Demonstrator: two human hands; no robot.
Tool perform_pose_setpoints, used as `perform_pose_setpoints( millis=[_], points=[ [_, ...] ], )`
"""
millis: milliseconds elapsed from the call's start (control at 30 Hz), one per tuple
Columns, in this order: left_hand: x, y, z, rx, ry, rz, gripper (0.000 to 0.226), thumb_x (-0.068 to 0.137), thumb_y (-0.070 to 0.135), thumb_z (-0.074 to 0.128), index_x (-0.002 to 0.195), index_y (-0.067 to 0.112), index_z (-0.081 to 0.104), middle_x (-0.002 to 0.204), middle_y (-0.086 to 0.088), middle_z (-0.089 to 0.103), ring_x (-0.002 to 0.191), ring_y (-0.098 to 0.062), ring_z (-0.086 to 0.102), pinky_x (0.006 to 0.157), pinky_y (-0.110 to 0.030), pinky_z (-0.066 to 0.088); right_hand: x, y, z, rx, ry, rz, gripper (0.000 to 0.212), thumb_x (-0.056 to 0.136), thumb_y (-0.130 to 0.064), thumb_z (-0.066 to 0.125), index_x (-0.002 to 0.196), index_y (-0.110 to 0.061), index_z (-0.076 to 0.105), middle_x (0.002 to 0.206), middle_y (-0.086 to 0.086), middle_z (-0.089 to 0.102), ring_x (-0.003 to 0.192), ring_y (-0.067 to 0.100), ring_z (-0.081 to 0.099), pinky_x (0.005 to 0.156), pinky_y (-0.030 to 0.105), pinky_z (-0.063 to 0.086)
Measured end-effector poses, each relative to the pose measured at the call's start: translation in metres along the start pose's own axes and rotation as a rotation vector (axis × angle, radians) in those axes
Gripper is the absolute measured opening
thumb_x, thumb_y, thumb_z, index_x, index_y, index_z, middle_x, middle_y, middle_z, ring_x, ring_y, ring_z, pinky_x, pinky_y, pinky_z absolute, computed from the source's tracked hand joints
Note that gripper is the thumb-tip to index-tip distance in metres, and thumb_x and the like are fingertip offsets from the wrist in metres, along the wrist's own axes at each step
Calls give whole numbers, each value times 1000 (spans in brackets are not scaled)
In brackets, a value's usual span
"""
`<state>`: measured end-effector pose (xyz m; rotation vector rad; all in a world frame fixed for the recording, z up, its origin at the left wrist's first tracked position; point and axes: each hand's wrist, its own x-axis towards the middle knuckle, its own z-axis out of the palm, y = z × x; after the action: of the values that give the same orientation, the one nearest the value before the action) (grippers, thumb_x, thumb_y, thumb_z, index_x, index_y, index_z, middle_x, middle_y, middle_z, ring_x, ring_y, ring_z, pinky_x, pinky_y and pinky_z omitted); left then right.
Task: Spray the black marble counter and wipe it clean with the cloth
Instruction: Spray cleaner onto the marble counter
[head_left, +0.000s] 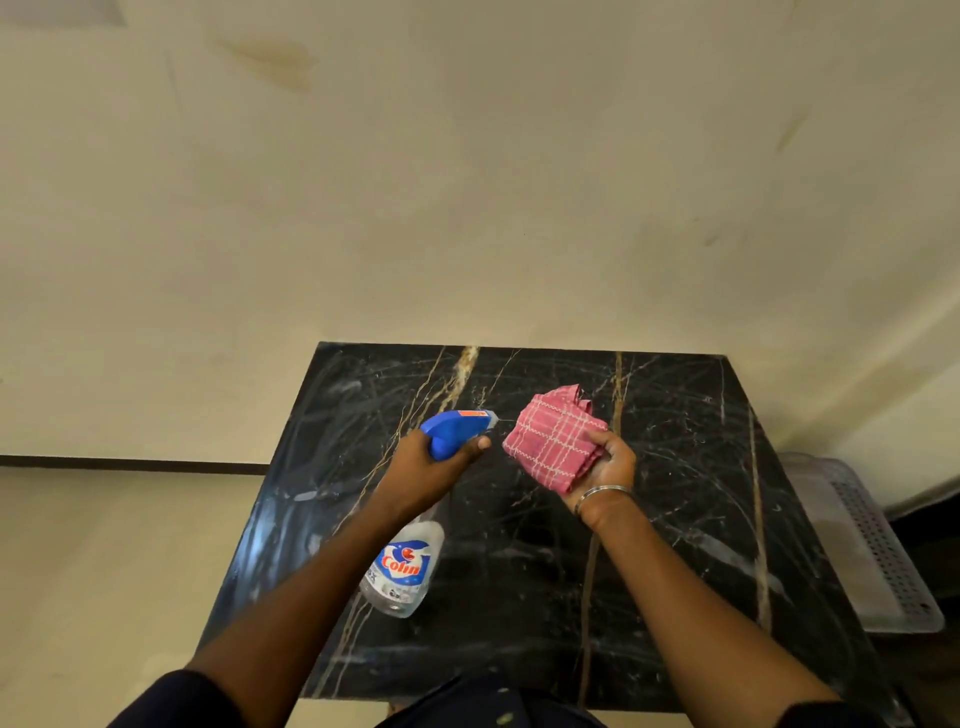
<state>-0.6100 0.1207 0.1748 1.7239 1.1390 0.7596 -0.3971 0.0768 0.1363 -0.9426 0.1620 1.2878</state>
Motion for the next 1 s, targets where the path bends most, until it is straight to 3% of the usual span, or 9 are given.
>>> perform_pose_setpoints(
  millis=[167,367,500,600,800,1000],
  points=[
    [2,5,12,38,55,-26,21,90,37,63,100,19,58,69,7,59,58,5,58,57,-10,45,6,-11,-11,2,-13,30,21,90,-16,48,104,-14,64,111,17,67,107,40,59,88,59,48],
    [5,6,22,50,97,-60,25,88,41,63,95,17,61,71,-5,64,58,-7,58,59,-19,49,14,-21,-15,-6,-18,35,23,89,-16,50,107,-14,64,115,18,66,111,41,58,100,64,42],
    [4,13,32,69,70,-56,18,89,40,63,94,23,59,72,-2,62,59,-4,57,58,-12,47,17,-31,-15,-15,-1,37,34,87,-18,51,119,-12,62,121,19,65,113,42,58,89,59,49],
    [7,16,38,77,63,-45,21,89,38,64,98,19,61,78,-10,66,63,-8,58,57,-10,48,20,-36,-14,-20,0,43,38,87,-18,50,123,-11,60,120,19,65,113,42,58,87,58,49],
    [11,21,54,124,-30,8,24,87,46,61,96,24,62,75,-6,66,61,-3,58,59,-13,48,26,-44,-15,-29,-10,43,25,90,-18,50,111,-11,62,112,18,66,106,40,60,94,59,46],
    [21,22,60,86,96,-53,16,88,42,63,87,27,59,74,-9,66,61,-11,59,61,-23,50,31,-46,-16,-17,-27,54,25,90,-19,49,110,-12,63,111,17,67,105,39,60,90,58,47]
  ],
)
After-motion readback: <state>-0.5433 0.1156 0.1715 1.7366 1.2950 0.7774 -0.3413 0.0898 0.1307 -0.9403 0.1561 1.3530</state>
